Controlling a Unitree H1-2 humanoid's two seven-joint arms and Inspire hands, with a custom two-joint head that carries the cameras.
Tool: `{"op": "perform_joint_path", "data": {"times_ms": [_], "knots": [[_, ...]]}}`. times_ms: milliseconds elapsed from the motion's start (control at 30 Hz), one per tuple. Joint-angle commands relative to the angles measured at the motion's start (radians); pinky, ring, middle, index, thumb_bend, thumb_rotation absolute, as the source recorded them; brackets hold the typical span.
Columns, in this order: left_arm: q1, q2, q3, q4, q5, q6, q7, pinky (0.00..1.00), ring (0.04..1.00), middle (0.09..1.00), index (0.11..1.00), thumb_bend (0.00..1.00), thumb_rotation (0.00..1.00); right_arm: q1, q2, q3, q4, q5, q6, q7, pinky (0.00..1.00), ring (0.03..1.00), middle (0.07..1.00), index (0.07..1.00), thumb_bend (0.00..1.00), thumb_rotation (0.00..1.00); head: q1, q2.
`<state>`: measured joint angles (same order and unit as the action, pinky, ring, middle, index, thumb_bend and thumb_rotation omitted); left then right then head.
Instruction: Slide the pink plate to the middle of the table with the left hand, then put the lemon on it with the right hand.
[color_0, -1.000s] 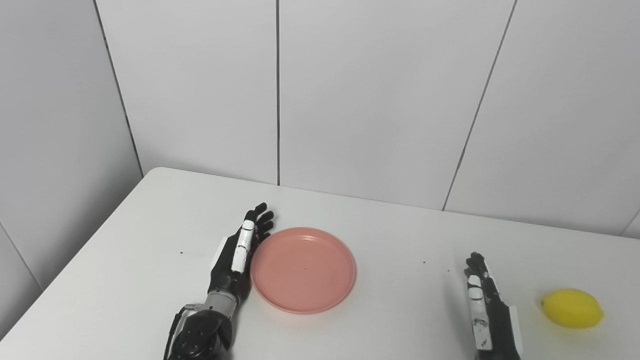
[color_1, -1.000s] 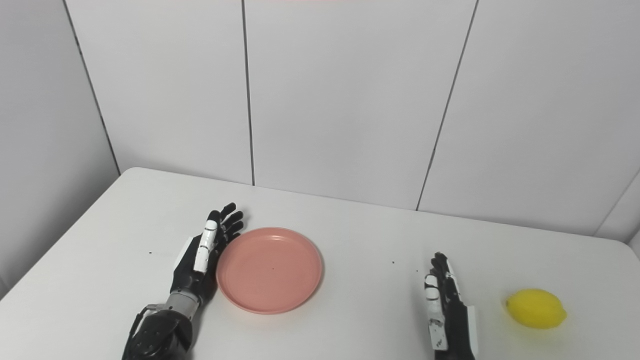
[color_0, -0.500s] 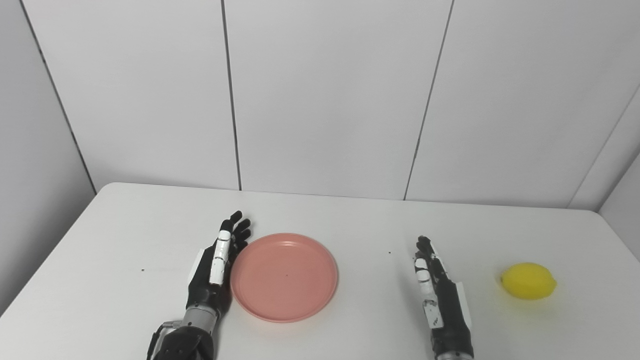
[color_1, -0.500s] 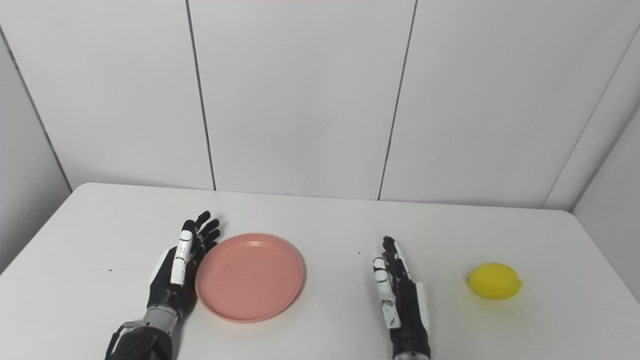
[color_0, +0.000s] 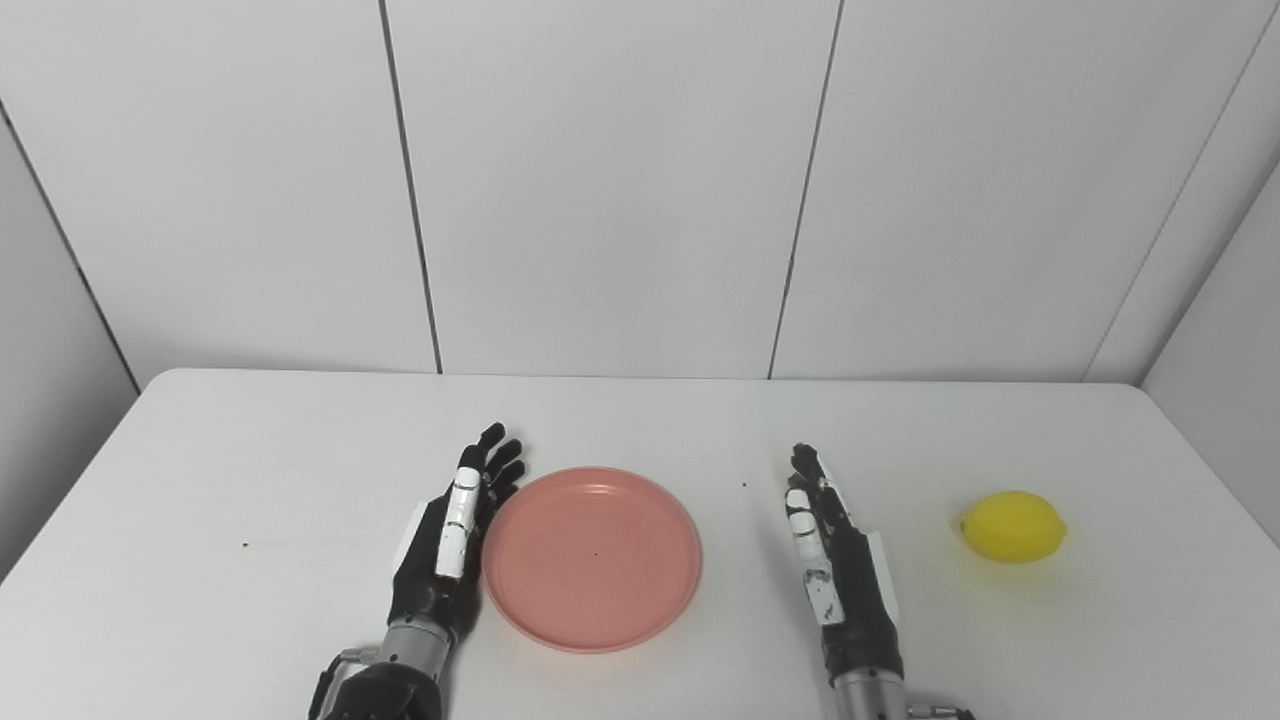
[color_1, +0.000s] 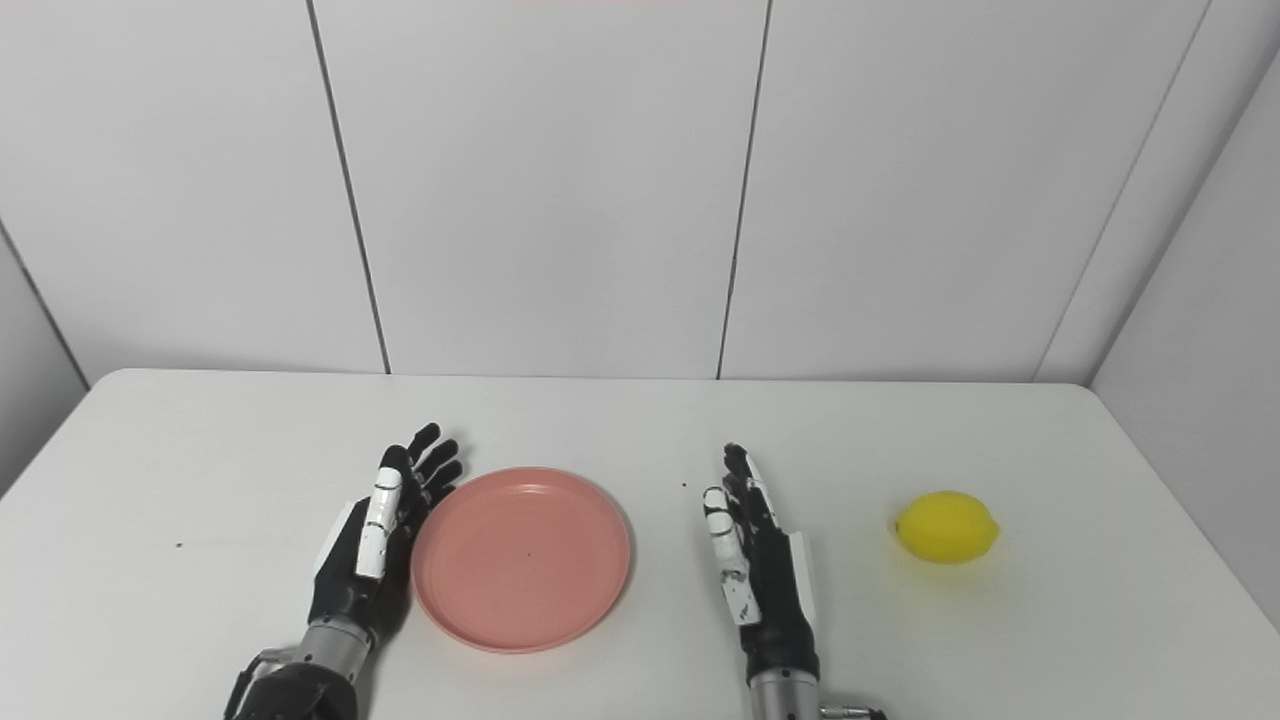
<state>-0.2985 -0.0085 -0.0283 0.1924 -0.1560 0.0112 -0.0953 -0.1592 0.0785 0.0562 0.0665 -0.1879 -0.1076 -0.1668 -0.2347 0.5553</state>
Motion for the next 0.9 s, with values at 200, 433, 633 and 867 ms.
{"op": "perform_joint_path", "data": {"times_ms": [200, 433, 633, 867], "knots": [[-0.017, -0.03, -0.025, -0.033, 0.046, -0.015, 0.005, 0.99, 0.955, 0.952, 0.937, 0.65, 1.0, -0.03, 0.009, 0.012, -0.007, -0.018, -0.061, -0.014, 0.9, 0.923, 0.931, 0.912, 0.64, 1.0, -0.04, 0.007], [-0.02, -0.042, -0.04, -0.029, 0.062, -0.026, 0.008, 1.0, 0.957, 0.951, 0.937, 0.63, 1.0, -0.036, 0.016, 0.014, -0.008, -0.025, -0.051, -0.021, 0.91, 0.922, 0.931, 0.912, 0.66, 1.0, -0.06, 0.012], [-0.024, -0.052, -0.055, 0.004, 0.085, -0.04, 0.004, 1.0, 0.959, 0.953, 0.953, 0.66, 1.0, -0.04, 0.015, 0.016, -0.008, -0.043, -0.048, -0.031, 0.9, 0.914, 0.927, 0.91, 0.67, 1.0, -0.081, 0.019], [-0.023, -0.051, -0.056, 0.015, 0.09, -0.043, 0.005, 0.99, 0.959, 0.952, 0.953, 0.67, 1.0, -0.039, -0.018, 0.016, -0.058, -0.166, -0.028, -0.072, 0.9, 0.924, 0.918, 0.909, 0.66, 1.0, -0.119, 0.012]]}}
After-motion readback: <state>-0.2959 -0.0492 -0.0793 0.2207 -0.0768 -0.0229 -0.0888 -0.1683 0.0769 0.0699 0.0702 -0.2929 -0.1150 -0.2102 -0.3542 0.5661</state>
